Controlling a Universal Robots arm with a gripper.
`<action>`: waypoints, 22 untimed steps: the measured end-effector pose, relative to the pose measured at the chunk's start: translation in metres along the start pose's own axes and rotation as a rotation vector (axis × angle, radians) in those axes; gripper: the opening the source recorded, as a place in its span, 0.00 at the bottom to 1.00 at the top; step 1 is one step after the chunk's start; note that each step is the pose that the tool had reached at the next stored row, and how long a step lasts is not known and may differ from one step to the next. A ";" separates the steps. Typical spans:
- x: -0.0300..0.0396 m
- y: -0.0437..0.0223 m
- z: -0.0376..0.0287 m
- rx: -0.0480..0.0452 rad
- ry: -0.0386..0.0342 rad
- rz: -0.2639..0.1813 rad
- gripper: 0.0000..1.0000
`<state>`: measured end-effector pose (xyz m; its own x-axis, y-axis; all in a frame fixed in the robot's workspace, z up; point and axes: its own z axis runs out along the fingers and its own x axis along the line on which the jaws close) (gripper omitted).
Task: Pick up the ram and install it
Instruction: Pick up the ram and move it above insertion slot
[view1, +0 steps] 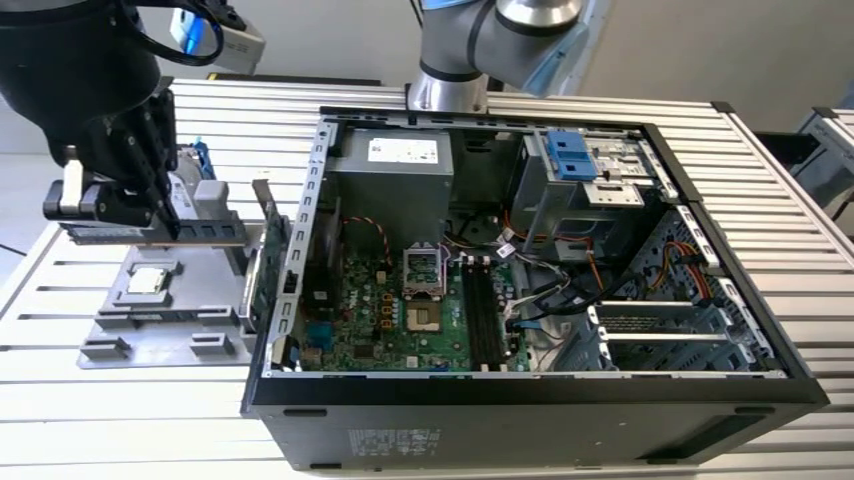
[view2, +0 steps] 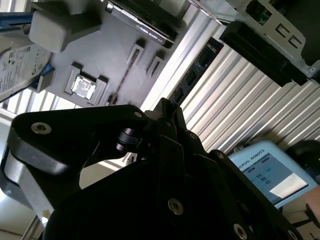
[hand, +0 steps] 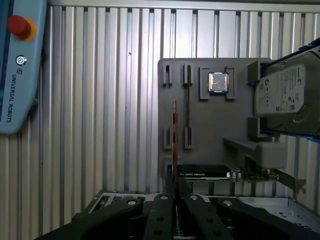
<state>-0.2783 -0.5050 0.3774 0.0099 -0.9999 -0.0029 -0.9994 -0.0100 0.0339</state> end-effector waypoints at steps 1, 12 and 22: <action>0.0000 -0.0012 0.0000 0.0000 0.0000 0.000 0.00; 0.0001 -0.0155 -0.0005 0.0000 -0.0001 0.000 0.00; 0.0003 -0.0291 -0.0010 0.0000 -0.0001 0.000 0.00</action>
<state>-0.2492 -0.5050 0.3774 0.0099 -0.9999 -0.0029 -0.9994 -0.0100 0.0339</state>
